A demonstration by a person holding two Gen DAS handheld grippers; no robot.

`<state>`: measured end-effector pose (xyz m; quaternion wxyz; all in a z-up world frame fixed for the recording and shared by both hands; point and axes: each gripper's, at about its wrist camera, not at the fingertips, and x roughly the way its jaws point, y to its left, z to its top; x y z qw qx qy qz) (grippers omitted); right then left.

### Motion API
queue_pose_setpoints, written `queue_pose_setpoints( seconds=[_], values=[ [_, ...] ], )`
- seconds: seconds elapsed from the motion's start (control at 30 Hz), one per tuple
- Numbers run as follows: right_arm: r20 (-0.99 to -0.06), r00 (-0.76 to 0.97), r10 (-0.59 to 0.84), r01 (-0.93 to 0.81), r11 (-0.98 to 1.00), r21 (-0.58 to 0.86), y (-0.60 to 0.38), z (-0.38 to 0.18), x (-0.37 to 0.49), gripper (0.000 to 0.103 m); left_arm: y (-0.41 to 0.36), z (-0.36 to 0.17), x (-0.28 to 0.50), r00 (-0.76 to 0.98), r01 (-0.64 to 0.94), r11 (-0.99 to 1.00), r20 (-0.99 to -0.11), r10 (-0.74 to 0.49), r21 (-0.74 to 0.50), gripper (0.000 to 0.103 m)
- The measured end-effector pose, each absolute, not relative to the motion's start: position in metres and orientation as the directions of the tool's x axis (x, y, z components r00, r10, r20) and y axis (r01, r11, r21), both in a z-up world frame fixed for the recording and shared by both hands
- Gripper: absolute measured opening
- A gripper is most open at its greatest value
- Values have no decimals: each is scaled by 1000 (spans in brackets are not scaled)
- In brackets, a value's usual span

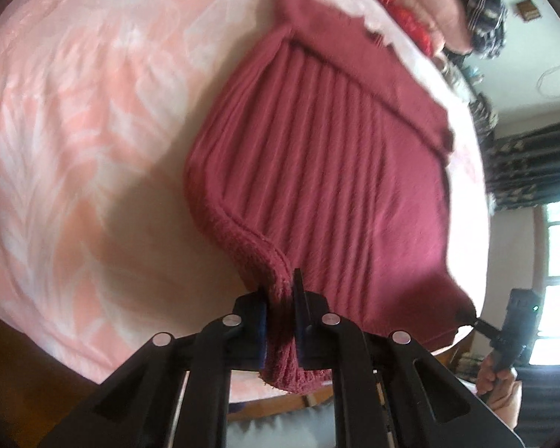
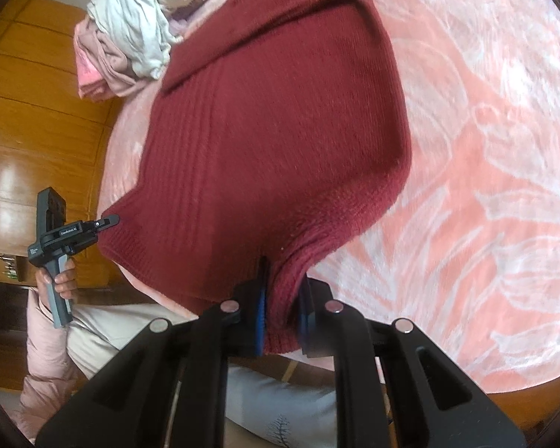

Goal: Fold small clothes
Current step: 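Lift the gripped ribbed hem with both tools and fold it toward the collar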

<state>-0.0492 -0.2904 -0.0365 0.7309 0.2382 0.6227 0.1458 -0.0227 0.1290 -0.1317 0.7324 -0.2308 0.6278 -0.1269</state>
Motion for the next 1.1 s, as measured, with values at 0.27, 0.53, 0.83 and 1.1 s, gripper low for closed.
queue_pose_setpoints(
  seconds=[0.27,0.53,0.83,1.1],
  values=[
    [-811,267,520,81,827,557,-303,-3,-26,11,142,-96,8,292,-88,829,-810,-508,-552,11],
    [-807,317,499,97,829,551,-309,19,-3,10,145,-68,41,397,-101,805,-766,-506,-584,11],
    [-816,334,471,116,839,532,-311,29,42,9,138,-62,84,440,-92,835,-775,-454,-542,11],
    [-823,356,443,116,853,509,-312,38,97,9,131,-53,135,493,-85,839,-755,-433,-537,11]
  ],
)
